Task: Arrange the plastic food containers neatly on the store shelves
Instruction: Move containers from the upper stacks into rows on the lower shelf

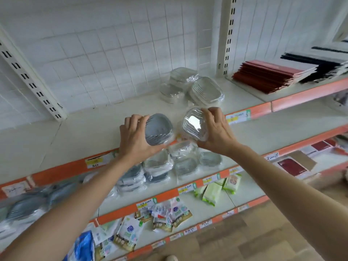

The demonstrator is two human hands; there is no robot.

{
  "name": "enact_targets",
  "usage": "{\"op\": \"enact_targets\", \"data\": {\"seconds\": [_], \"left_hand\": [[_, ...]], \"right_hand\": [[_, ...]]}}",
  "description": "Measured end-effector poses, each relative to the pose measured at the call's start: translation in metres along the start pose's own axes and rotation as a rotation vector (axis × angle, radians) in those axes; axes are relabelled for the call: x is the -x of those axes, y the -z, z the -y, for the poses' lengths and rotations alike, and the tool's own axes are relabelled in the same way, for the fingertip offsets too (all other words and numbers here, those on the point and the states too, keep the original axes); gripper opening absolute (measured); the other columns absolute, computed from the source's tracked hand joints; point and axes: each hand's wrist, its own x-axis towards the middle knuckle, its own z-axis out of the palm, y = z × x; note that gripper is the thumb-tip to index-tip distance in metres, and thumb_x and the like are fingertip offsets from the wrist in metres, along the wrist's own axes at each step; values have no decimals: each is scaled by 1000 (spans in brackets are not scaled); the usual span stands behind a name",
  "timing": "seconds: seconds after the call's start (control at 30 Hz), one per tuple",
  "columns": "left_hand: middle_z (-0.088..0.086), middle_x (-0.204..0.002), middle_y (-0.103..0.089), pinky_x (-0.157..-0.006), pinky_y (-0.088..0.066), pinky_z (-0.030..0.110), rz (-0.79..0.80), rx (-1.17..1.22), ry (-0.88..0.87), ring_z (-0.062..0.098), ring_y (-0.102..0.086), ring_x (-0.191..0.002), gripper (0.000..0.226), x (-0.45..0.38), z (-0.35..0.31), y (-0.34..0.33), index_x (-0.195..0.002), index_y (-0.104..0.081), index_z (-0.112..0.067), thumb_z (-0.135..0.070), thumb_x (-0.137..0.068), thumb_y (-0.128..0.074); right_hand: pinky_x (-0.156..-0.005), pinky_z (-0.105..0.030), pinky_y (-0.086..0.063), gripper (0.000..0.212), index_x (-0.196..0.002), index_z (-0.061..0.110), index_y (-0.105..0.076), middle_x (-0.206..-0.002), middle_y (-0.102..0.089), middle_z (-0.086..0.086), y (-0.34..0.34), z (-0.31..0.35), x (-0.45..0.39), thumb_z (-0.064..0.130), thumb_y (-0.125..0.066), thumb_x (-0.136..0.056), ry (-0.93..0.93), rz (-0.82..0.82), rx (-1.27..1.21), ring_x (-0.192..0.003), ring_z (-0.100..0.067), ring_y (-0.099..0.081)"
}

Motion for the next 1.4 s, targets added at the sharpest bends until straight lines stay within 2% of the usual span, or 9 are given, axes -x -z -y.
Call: {"op": "enact_targets", "data": {"seconds": [0.23, 0.33, 0.47, 0.57, 0.8, 1.0, 1.2, 1.3, 1.4], "left_hand": [[12, -113, -54, -84, -35, 41, 42, -35, -50, 31, -46, -99, 94, 63, -55, -52, -121, -56, -6, -70, -53, -64], [13, -114, -53, -89, -37, 44, 169, -4, -62, 30, -44, -103, 94, 86, -64, -84, -122, -55, -4, -71, -56, -60], [12, -120, -51, -90, -35, 44, 365, -50, -35, 32, -45, -111, 94, 101, -64, -135, -126, -52, -6, -55, -53, -84], [5, -129, -44, -95, -32, 40, 533, -56, 58, 26, -39, -121, 96, 101, -62, -170, -131, -46, -12, -55, -54, -84], [7, -137, -39, -103, -30, 37, 692, -50, 131, 24, -34, -127, 99, 78, -41, -251, -140, -36, -12, -56, -62, -80], [16, -138, -37, -106, -27, 38, 605, 51, 245, 30, -34, -129, 94, 50, -28, -303, -138, -34, -2, -39, -67, -83], [13, -142, -35, -105, -28, 37, 579, 36, 194, 30, -34, -131, 92, 38, -11, -328, -141, -31, -4, -39, -71, -80], [9, -156, -18, -115, -19, 39, 650, -26, 113, 25, -19, -142, 93, 41, -4, -331, -149, -19, -6, -45, -81, -69], [11, -159, -8, -118, -10, 38, 701, -137, 26, 25, -10, -145, 91, 43, -2, -333, -150, -10, -4, -49, -87, -58]], "right_hand": [[-94, -38, -38, 94, -139, 8, -36, -126, -36, -16, -17, -56, 84, 24, -78, -57, -158, 90, -109, -114, -34, -40], [-94, -40, -39, 93, -141, 8, -33, -129, -34, -15, -36, -78, 117, 27, -76, -61, -206, 160, -91, -116, -32, -38], [-89, -38, -28, 91, -142, 11, -30, -132, -33, -12, -77, -103, 150, 31, -71, -64, -287, 210, -13, -118, -29, -34], [-95, -39, -21, 90, -143, 13, -29, -134, -34, -10, -107, -119, 159, 29, -68, -63, -363, 214, 63, -123, -27, -31], [-111, -44, -11, 91, -148, 17, -17, -144, -25, -5, -158, -152, 123, 15, -64, -71, -419, 286, 108, -135, -23, -24], [-115, -44, 3, 87, -150, 17, -15, -150, -22, -2, -189, -183, 59, 11, -60, -75, -315, 311, 176, -142, -18, -13], [-116, -41, 5, 78, -149, 23, -19, -151, -23, 4, -216, -205, 15, 10, -56, -80, -261, 318, 138, -145, -18, -5], [-116, -41, 3, 73, -149, 25, -19, -155, -18, 8, -225, -210, 5, 8, -50, -86, -229, 382, 99, -146, -16, 0], [-114, -36, -8, 56, -143, 25, -36, -154, -24, 6, -230, -209, 1, 9, -46, -91, -220, 391, 108, -145, -17, -10]]}}
